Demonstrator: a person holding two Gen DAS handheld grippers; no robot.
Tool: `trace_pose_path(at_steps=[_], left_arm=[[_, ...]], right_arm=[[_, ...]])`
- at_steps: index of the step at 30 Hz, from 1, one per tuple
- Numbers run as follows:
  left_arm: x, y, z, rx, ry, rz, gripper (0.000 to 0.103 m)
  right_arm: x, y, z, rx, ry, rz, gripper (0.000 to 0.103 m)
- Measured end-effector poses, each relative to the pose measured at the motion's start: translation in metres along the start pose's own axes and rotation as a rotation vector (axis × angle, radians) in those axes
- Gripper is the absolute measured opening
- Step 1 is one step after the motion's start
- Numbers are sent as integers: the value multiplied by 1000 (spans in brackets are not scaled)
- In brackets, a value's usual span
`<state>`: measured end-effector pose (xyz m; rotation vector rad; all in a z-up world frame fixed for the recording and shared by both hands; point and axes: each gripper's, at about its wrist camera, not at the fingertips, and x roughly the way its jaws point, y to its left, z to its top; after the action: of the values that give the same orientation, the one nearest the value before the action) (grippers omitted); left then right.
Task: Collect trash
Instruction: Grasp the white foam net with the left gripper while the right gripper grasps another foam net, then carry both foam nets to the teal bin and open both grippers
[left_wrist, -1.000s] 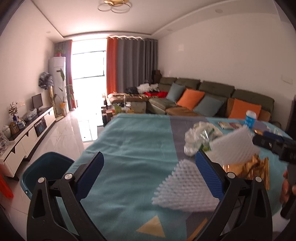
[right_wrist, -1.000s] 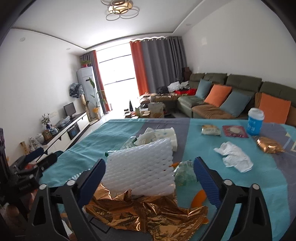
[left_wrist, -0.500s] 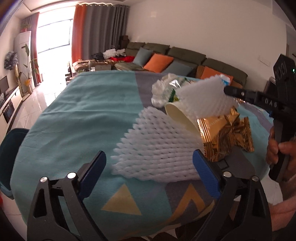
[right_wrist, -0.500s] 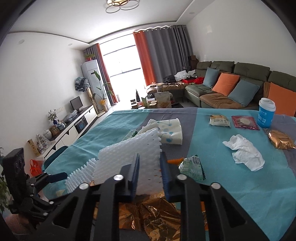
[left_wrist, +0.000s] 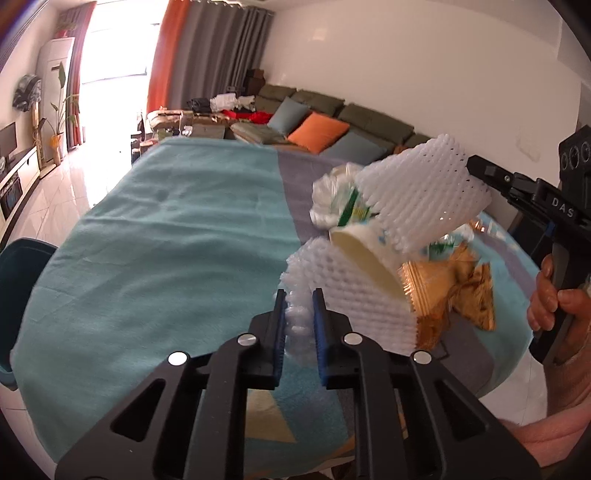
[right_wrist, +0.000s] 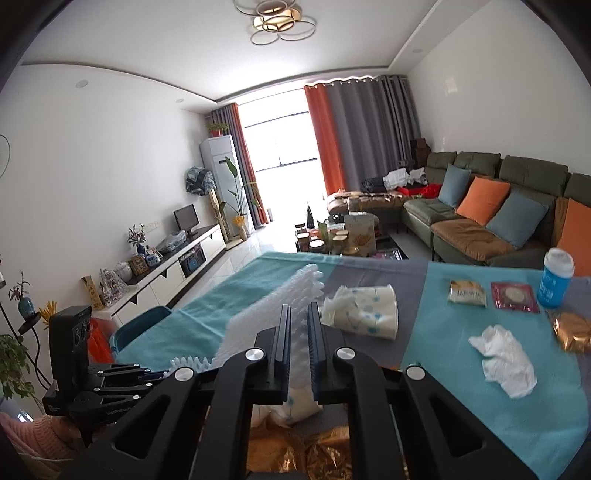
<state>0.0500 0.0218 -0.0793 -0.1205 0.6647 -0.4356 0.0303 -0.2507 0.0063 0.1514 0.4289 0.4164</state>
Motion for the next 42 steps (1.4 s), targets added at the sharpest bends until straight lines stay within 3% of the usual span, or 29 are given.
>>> trace_pose_path(at_steps=[6, 20, 30, 37, 42], left_arm=[[-26, 5, 14, -12, -68, 11, 13], [-90, 45, 39, -65, -211, 117, 13], [-135, 113, 41, -143, -269, 306, 13], [-163, 176, 36, -211, -267, 453, 13], [-178, 222, 25, -254, -248, 510, 13]], right_arm=[[1, 1, 21, 12, -43, 44, 7], [53, 48, 36, 14, 11, 201, 7], [109, 113, 41, -15, 103, 305, 7], [159, 162, 36, -43, 172, 326, 7], [186, 193, 28, -65, 226, 328, 7]])
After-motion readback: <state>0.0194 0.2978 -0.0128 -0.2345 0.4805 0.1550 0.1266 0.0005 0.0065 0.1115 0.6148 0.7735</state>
